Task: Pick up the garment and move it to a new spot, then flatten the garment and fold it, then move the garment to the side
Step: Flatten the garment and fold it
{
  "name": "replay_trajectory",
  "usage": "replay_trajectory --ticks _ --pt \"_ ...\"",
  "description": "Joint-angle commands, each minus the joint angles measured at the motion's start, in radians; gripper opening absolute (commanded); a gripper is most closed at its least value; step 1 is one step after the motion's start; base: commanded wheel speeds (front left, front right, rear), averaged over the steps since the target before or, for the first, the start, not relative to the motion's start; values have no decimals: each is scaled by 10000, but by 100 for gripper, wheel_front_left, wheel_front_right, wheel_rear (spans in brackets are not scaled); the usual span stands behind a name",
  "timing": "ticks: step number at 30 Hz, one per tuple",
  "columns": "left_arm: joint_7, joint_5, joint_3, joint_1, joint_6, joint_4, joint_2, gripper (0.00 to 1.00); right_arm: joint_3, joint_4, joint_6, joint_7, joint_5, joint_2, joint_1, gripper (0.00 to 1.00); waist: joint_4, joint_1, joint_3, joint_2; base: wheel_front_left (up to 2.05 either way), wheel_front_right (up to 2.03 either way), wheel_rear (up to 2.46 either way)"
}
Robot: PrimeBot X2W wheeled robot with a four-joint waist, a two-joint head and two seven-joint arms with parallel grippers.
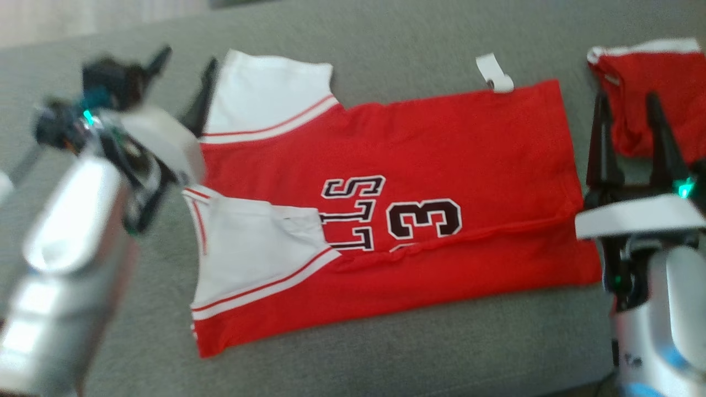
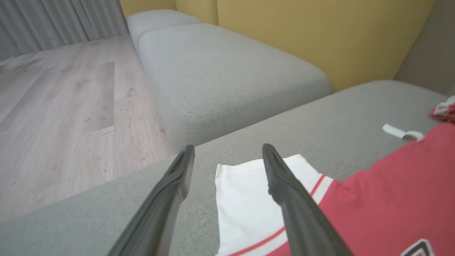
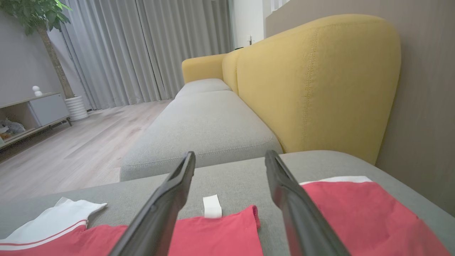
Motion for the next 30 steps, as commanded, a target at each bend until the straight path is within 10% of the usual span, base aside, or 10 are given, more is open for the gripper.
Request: replay_trajectory --ticks 1,30 --pt "271 128 310 -820 -119 248 556 100 262 -406 -9 -164 8 -72 -469 100 -573 -3 687 0 0 0 0" --pt "1627 -572 -364 -4064 -673 5330 288 100 285 -223 -9 -759 1293 -72 -1357 100 -1721 -3 2146 0 0 0 0"
